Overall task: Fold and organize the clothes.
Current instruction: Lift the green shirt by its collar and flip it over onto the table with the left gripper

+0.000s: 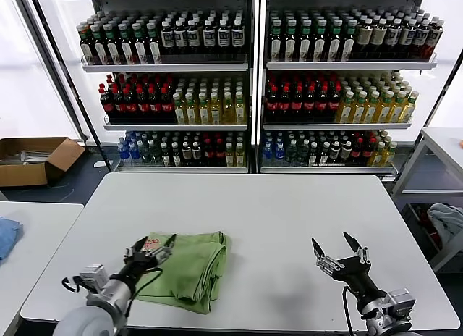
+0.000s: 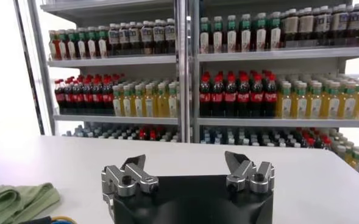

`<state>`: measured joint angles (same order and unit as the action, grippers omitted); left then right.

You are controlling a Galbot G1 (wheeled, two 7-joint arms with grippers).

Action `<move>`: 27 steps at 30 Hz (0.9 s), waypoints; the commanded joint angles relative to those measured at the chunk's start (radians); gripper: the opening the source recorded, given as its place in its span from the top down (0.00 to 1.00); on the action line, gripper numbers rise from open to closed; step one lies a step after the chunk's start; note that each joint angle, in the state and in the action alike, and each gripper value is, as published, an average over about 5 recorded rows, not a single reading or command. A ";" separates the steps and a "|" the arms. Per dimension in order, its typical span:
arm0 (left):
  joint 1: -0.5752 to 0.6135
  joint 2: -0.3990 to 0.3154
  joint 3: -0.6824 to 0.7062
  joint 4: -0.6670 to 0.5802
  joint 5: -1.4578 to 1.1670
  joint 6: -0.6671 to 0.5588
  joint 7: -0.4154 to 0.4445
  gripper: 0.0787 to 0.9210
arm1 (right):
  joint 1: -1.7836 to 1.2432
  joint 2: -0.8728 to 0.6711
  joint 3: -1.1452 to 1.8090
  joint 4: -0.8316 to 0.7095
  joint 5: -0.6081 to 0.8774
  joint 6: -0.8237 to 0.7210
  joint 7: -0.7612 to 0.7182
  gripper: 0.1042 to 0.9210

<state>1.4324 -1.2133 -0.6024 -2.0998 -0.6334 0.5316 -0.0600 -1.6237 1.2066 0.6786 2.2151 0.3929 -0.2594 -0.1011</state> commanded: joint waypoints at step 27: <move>0.003 -0.038 -0.002 0.169 0.086 0.034 0.070 0.13 | -0.004 0.007 -0.015 -0.005 -0.014 0.001 0.000 0.12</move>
<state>1.4420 -1.2357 -0.6232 -1.9526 -0.5525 0.5578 0.0041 -1.6277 1.2138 0.6639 2.2084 0.3780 -0.2597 -0.1007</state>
